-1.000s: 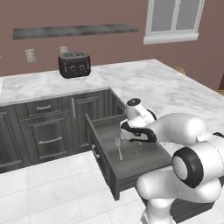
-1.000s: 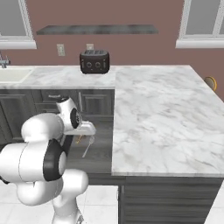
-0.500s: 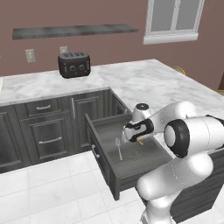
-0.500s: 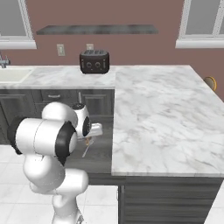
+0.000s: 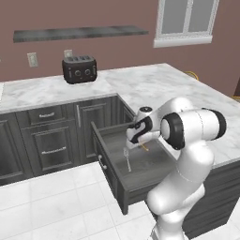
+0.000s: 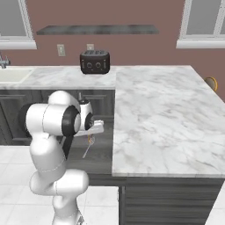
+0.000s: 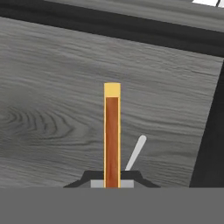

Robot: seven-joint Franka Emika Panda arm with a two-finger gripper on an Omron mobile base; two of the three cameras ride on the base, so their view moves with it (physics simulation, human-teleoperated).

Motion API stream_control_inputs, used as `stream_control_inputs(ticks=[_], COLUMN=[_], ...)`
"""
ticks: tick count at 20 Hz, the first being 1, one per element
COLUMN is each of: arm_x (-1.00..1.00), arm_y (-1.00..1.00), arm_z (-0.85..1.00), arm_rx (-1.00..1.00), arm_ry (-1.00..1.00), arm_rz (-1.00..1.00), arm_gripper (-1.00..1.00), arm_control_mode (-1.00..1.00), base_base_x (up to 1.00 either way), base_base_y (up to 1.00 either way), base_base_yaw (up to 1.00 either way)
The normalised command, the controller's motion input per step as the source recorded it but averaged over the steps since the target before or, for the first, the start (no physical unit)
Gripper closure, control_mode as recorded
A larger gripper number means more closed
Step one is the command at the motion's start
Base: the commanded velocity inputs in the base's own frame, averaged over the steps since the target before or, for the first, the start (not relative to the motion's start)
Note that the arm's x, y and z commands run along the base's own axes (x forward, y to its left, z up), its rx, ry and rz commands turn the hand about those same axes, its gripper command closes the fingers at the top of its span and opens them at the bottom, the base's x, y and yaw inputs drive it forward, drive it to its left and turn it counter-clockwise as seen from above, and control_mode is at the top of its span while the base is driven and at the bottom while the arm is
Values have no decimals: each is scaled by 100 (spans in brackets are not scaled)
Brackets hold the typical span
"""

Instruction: Organize the utensils by type. Pick up the wooden spoons from the counter and place them in the open cabinet. Then pick up the metallic utensils from the counter and place them in the open drawer.

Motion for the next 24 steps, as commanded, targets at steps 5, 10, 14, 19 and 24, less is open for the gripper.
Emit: stream_control_inputs(ticks=[5, 10, 14, 19, 24], arm_x=[2, 19, 26, 35, 46], arm_y=[8, 0, 0, 1, 0], arm_z=[-44, -44, -44, -52, -51], arm_rx=[0, 0, 0, 0, 0], arm_ry=[2, 3, 5, 10, 11], arm_rz=[0, 0, 0, 0, 0], arm_gripper=[100, 100, 100, 100, 100], arm_control_mode=[-100, -100, -100, -100, -100], base_base_x=[0, 0, 0, 0, 0], base_base_y=[0, 0, 0, 0, 0], base_base_yaw=[0, 0, 0, 0, 0])
